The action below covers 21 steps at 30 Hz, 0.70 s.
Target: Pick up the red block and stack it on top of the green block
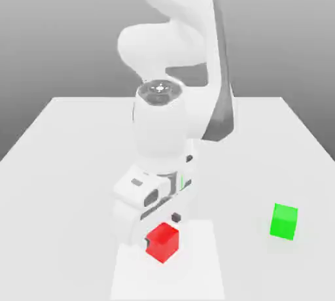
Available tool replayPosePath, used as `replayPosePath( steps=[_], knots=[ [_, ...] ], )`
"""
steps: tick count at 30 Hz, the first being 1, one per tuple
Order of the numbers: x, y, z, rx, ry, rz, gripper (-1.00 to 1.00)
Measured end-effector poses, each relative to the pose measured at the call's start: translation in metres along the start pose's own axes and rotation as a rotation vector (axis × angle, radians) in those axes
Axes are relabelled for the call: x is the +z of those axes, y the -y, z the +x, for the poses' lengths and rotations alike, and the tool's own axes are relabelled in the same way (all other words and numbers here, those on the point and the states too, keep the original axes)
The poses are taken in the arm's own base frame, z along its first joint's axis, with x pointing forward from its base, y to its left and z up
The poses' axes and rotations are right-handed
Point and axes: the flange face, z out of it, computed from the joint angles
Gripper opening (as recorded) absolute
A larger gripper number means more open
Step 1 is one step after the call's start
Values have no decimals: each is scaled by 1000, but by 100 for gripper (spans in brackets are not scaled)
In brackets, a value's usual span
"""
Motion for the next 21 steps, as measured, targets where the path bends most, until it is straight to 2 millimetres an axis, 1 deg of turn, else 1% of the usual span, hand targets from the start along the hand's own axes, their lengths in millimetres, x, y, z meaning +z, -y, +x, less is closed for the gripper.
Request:
replayPosePath(
  steps=[5,6,7,13,16,19,21],
  knots=[
    [0,0,0,0,2,0,-100],
    [3,0,-1,0,2,1,-100],
    [-1,0,0,0,2,0,-100],
    [-55,-1,0,1,1,1,-100],
    [-67,44,4,-91,2,7,-100],
    [-75,96,3,-195,3,10,-100],
    [-80,132,-1,-265,3,12,-100]
  ],
)
